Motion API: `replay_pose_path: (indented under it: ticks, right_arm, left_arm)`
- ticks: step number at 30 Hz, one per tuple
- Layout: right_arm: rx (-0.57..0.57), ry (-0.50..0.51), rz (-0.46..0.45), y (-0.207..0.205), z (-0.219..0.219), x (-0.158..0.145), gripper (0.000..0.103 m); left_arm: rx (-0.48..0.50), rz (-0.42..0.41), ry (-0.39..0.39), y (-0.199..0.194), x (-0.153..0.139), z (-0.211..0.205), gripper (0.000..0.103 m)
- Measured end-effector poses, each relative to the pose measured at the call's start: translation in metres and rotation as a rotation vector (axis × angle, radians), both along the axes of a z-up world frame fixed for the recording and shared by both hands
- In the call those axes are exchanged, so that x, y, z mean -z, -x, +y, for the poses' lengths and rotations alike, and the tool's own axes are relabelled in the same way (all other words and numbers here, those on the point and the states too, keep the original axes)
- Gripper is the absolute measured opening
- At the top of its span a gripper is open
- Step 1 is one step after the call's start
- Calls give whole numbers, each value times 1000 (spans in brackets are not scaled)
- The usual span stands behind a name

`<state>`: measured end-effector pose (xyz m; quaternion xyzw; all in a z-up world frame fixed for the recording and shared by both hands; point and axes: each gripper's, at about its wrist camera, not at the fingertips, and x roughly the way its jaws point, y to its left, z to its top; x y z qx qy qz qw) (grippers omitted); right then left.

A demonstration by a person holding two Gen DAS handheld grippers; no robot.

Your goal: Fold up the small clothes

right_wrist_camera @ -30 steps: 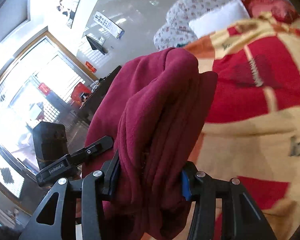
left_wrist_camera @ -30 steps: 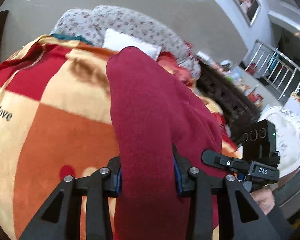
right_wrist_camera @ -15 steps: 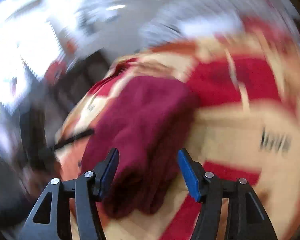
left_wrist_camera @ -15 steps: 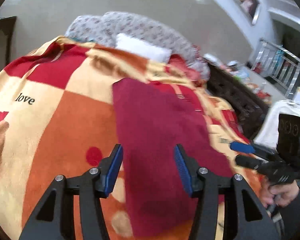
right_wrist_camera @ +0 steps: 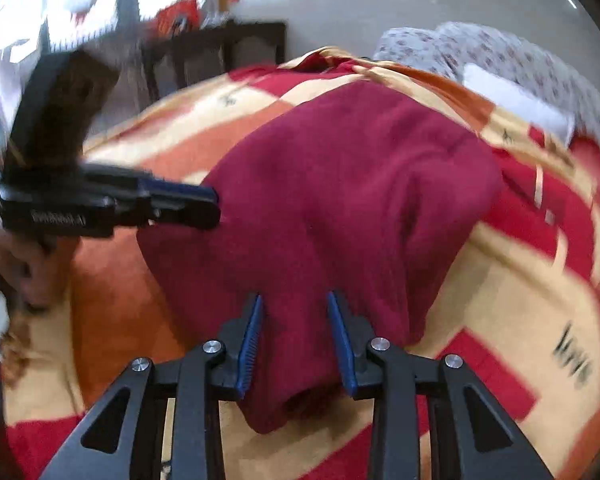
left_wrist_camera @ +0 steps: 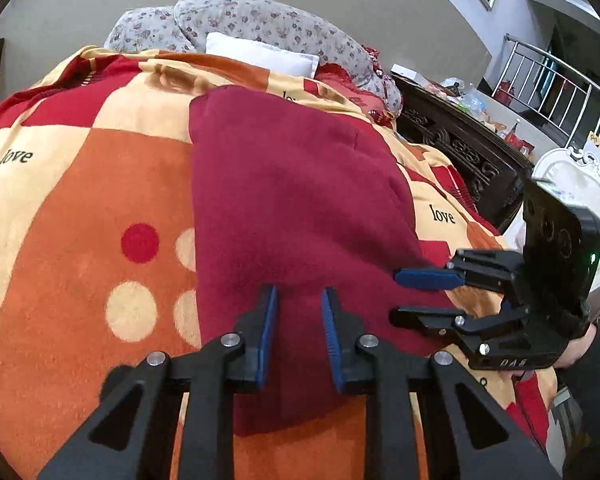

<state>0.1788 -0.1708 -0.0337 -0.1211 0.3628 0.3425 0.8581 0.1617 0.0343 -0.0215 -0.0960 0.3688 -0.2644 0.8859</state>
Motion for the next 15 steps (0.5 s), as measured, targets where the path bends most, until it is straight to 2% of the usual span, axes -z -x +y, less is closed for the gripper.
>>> replay_pose_path:
  ticks: [3, 4, 5, 7, 9, 12, 15]
  right_arm:
    - [15, -39, -12, 5, -1, 2, 36]
    - [17, -46, -9, 7, 1, 2, 36]
    - [18, -51, -5, 7, 1, 1, 36]
    - [14, -41, -15, 12, 4, 0, 37]
    - [16, -55, -24, 11, 5, 1, 37]
    - [19, -94, -16, 14, -1, 2, 37]
    - [17, -113, -6, 14, -2, 2, 37]
  left_arm:
    - [-4, -31, 28, -2, -20, 1, 27]
    - [-13, -48, 21, -5, -25, 0, 32]
    - [-26, -62, 20, -16, -35, -1, 34]
    - [-39, -37, 36, -42, -41, -3, 34]
    - [-62, 12, -9, -74, -38, -11, 34]
    - [-75, 118, -92, -108, -12, -27, 34]
    - [-99, 78, -166, -111, 1, -40, 34]
